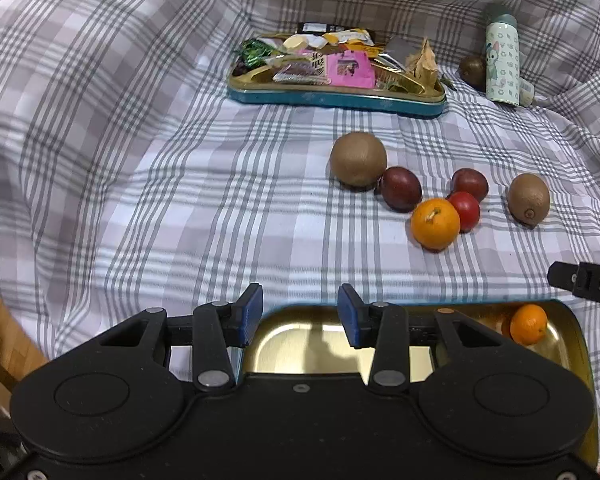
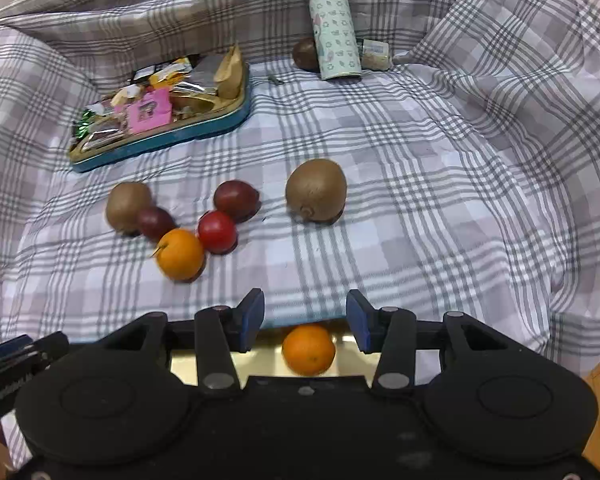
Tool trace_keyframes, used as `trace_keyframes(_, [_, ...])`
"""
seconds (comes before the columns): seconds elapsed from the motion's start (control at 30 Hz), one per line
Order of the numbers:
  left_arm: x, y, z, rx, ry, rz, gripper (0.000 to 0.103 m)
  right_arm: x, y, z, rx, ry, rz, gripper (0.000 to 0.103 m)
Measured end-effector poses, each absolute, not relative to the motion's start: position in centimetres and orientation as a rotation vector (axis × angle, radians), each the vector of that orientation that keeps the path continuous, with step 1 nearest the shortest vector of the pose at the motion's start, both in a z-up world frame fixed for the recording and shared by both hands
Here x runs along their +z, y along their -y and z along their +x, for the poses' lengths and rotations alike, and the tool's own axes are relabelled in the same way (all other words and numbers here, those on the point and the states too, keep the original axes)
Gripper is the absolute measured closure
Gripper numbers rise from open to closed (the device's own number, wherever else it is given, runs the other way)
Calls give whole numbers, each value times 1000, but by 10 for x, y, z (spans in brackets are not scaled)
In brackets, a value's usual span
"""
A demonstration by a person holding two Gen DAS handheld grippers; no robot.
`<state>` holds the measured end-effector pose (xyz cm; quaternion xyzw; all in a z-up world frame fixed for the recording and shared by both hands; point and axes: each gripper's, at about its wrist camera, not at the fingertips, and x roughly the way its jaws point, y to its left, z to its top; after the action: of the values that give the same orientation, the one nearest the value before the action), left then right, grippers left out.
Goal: Organize fruits
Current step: 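Withdraw both open grippers from the gold tray back toward the fruit row, then grasp a brown kiwi with the right gripper while the left gripper grasps an orange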
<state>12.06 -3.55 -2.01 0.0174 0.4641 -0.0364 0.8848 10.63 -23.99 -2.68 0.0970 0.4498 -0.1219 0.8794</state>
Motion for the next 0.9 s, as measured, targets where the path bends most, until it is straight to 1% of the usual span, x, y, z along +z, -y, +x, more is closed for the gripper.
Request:
trace_keyframes(0.3, [-27,50,142,-121,-940,110,54,-30,259,144,-261,-932,234,51])
trace_keyframes(0.6, [-33,63,156,-178,-956,133,53,-34,277,182,-281,-944,252,49])
trace_keyframes(0.9, [-34,73,162,-247,-954,133,53,-48,278,211,-282,-968,195,48])
